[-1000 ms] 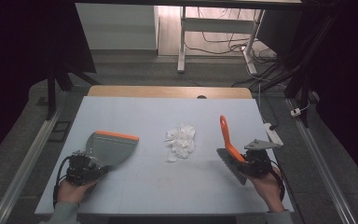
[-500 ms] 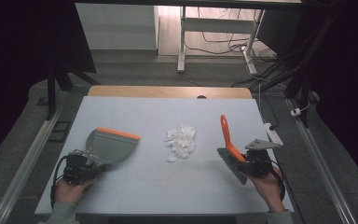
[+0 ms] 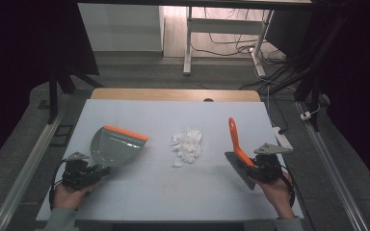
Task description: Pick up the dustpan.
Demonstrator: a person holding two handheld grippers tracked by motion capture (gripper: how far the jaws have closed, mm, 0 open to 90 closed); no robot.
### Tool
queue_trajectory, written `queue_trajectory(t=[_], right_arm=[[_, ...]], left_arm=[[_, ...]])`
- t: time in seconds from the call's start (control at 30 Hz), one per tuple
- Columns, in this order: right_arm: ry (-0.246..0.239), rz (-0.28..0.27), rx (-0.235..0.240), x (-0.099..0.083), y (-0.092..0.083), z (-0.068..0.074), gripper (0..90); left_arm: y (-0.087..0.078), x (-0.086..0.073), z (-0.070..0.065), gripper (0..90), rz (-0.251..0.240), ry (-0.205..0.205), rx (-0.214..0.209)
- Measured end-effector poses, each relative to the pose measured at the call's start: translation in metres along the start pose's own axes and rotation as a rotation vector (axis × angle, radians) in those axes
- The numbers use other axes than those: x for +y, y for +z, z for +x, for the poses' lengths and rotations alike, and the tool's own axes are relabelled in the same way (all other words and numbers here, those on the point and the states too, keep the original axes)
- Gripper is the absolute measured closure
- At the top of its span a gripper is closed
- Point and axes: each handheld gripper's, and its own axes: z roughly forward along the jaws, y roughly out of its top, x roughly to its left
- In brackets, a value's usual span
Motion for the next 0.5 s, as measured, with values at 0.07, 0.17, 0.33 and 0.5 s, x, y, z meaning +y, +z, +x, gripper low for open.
queue_trajectory(t=[0.07,0.17,0.33,0.5], right_arm=[[0.000,-0.001,0.000,0.000,0.000,0.000,70.4],[-0.003,-0.006,0.000,0.000,-0.001,0.000,70.3],[0.000,-0.014,-0.002,0.000,-0.002,0.000,70.3],[-0.002,-0.015,-0.002,0.000,-0.002,0.001,70.3]], left_arm=[[-0.002,0.000,0.000,61.6,-0.008,0.006,-0.007],[-0.005,0.001,0.001,61.6,-0.022,0.016,-0.017],[-0.011,0.001,0.002,61.7,-0.043,0.051,-0.054],[-0.014,0.002,-0.001,61.7,-0.055,0.086,-0.073]])
